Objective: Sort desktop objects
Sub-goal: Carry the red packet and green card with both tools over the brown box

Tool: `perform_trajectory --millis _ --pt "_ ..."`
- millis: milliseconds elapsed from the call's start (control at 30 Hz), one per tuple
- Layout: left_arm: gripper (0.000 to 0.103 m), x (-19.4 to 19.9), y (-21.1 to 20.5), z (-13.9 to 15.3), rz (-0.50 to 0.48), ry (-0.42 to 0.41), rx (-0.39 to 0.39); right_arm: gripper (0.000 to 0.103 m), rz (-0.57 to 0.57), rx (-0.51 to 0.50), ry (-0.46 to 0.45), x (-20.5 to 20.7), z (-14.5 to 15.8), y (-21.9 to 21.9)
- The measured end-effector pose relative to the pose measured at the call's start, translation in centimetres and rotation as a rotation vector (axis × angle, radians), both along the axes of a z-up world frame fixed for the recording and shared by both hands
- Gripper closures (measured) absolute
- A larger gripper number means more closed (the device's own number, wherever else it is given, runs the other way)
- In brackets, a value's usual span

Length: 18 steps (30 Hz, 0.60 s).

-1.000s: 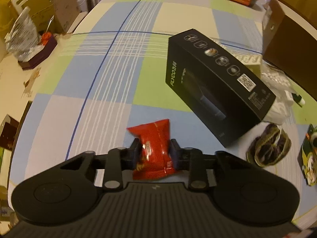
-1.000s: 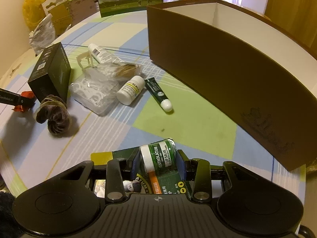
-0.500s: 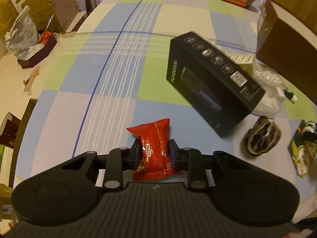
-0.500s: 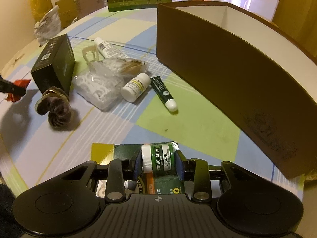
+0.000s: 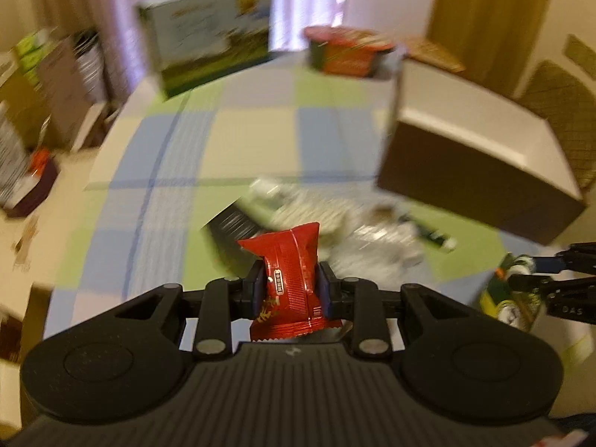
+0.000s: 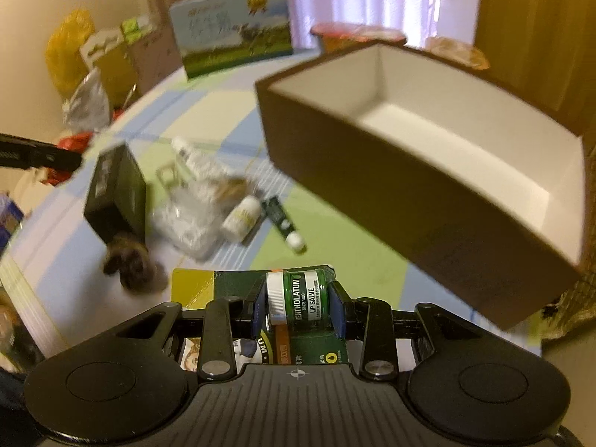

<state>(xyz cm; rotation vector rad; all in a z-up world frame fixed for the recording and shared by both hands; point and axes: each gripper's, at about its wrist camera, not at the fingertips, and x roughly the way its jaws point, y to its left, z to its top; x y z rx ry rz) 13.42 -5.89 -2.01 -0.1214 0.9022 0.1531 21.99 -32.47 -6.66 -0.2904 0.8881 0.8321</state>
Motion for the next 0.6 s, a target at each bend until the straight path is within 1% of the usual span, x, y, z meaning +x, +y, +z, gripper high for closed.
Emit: perform_trajectory --millis 200,333,467,600 --pt "0.079 4.6 -4.3 1.8 -0.148 -0.073 -0.024 0.071 -0.045 0.051 -0.065 2.5 3.7 -2.0" --pt "0.079 8.3 -6.9 2.4 -0.232 -0.1 -0.046 0.071 -0.075 0.056 -0.151 4.7 5.8 -2.8" --pt "0.079 12.3 -9.2 2.6 -0.296 -0.119 -0.065 0.071 -0.114 0.059 -0.23 7.8 7.4 -3.1" --pt "0.079 15.8 -11.2 2.8 -0.324 -0.128 -0.072 0.071 -0.146 0.048 -0.267 10.9 8.0 -3.0"
